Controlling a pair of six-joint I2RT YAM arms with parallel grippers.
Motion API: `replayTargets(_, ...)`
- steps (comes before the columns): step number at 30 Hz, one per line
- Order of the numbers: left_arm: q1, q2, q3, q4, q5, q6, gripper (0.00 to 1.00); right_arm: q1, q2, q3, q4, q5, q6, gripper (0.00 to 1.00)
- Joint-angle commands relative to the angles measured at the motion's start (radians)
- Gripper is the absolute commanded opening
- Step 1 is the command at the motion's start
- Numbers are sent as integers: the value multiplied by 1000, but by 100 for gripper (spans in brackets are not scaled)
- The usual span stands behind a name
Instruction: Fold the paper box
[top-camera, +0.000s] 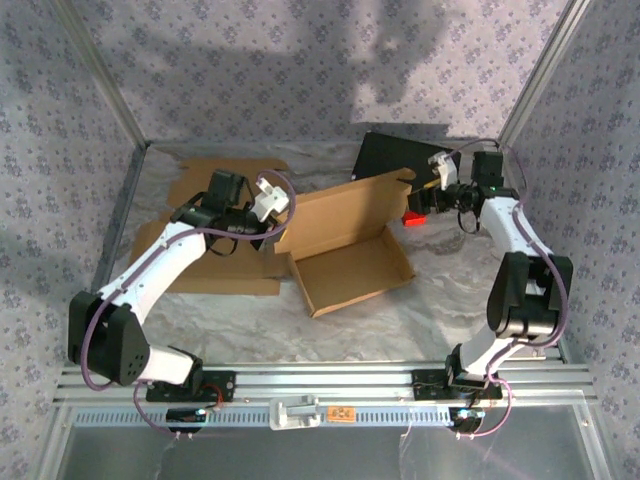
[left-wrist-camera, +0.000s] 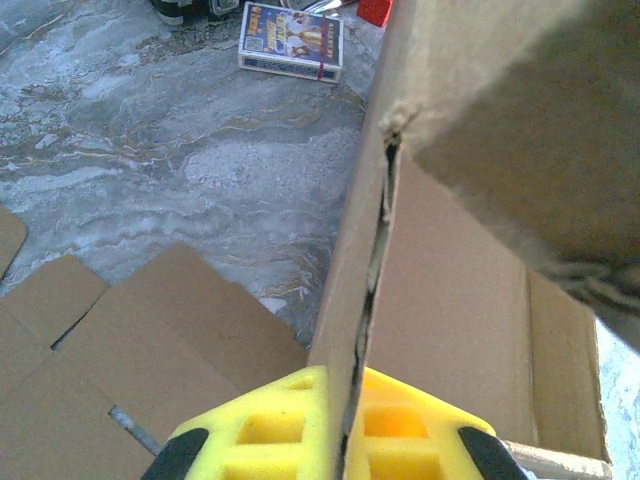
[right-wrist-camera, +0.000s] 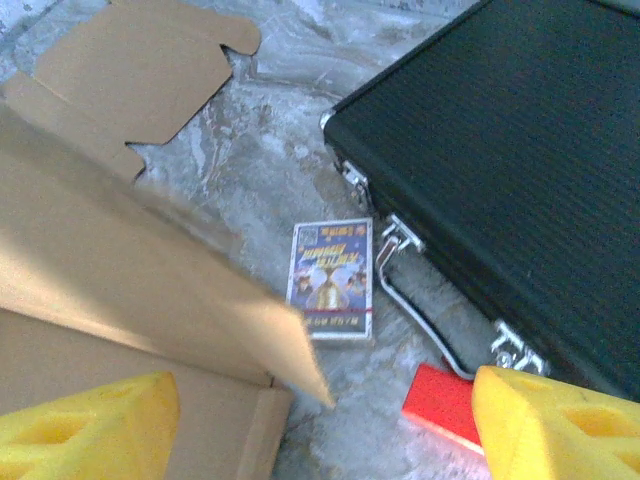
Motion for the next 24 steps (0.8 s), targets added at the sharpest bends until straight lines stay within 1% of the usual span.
replayTargets(1,8,19,45,-9,30,24,0,24,50,85,1,-56,-19,77)
replayTargets(4,13,34,58,-13,21,30,0,45,74,120,-33,-49,-41,74)
replayTargets(9,19,53,72,-10,14,30,0,51,91,126,-65,-47,-56,61)
replayTargets(11,19,60,76,-7,10,28,0,58,85,119,-72,-19,-73,57)
replayTargets(17,19,82,89,5,-8,17,0,70,58,118,-97,42,-80,31)
replayTargets(21,19,98,104,21,-18,-11,0,91,33,104,-105,77,-77,16)
replayTargets(23,18,107,113,33,-45,-41,0,107,16,95,-103,112,-58,6)
replayTargets(24,16,111,120,37,-66,-63,0,116,3,89,-100,129,-42,2)
